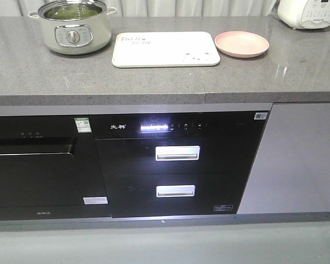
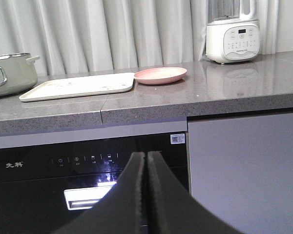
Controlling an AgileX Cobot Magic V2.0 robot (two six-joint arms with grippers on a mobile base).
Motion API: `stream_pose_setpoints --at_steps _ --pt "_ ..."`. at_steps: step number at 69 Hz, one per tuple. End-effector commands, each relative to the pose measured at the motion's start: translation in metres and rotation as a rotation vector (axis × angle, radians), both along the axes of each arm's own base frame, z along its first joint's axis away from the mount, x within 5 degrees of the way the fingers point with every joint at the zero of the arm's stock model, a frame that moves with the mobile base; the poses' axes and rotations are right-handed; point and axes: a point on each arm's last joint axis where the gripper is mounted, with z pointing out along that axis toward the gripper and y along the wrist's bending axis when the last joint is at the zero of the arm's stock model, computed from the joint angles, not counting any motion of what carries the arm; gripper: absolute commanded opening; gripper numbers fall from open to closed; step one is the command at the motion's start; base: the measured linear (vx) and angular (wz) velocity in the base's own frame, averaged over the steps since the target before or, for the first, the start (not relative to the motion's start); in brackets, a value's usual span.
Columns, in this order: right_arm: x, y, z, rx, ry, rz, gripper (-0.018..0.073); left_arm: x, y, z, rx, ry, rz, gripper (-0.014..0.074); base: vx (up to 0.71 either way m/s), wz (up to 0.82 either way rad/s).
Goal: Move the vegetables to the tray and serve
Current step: 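Drive the base toward the counter with the pot, tray and plate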
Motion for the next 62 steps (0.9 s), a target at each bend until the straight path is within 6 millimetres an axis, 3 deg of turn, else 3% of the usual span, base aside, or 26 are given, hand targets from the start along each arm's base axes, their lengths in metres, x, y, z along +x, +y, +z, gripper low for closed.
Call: stream_pose_setpoints --at_steps 1,62 --pt "0.0000 0.0011 0.0019 -0.009 -0.065 0.011 -0.0003 -0.0003 0.0002 0.0001 -0.009 -0.069 0.001 -0.0006 0.13 -0.01" --pt "0.0000 0.0011 0.0018 -0.009 -0.064 0.011 -0.0003 -0.0003 0.0002 0.0001 -0.009 -0.069 0.001 -0.0006 0.13 0.00"
